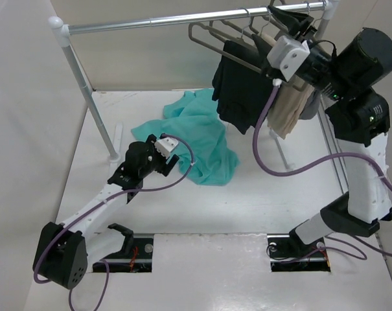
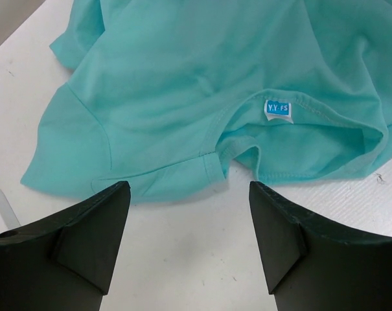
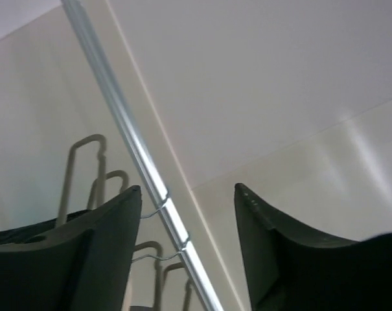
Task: Place the t-shirt on the hanger
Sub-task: Grab a hanger with the right arm
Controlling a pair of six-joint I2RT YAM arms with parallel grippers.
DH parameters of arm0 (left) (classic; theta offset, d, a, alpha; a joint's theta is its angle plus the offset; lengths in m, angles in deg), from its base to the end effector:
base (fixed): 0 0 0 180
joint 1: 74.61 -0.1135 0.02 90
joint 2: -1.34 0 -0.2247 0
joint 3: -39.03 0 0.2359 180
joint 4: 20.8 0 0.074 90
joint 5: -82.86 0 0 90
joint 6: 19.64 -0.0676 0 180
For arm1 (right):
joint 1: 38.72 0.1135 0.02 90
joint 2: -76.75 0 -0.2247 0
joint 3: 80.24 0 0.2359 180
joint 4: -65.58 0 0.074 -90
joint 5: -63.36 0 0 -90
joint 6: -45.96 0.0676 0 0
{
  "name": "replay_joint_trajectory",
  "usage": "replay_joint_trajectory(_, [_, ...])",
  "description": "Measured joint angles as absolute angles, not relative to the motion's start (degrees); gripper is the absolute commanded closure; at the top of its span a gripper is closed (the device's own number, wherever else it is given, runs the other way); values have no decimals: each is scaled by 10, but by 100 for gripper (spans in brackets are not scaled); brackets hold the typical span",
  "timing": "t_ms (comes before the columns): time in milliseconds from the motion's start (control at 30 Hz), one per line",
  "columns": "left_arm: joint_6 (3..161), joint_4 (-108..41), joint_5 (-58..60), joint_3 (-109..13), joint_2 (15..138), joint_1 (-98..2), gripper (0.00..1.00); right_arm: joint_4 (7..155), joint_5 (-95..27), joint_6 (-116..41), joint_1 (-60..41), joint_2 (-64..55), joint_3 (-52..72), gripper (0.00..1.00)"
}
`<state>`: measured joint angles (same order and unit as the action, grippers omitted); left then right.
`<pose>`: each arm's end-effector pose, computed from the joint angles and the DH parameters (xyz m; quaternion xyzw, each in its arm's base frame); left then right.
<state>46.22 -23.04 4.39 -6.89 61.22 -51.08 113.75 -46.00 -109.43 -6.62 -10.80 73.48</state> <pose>0.2429 -0.1205 0.2118 0.3767 0.7034 -0.0771 0.5978 0.1886 0.1448 0.5964 -0.5253 0.2798 -0.1337 0.7924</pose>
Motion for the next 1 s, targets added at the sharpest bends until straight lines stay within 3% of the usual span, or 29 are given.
replay_joint_trajectory(133, [462,-236,42,-62,601,-507,28,1145,-542,-1034,-148,-120,709,50])
replay_joint_trajectory(400, [458,-243,40,-46,586,-502,28,1172,-600,-995,-202,-144,648,47])
replay_joint_trajectory(1000, [450,-247,38,-35,582,-502,28,1193,-622,-982,-222,-130,574,55])
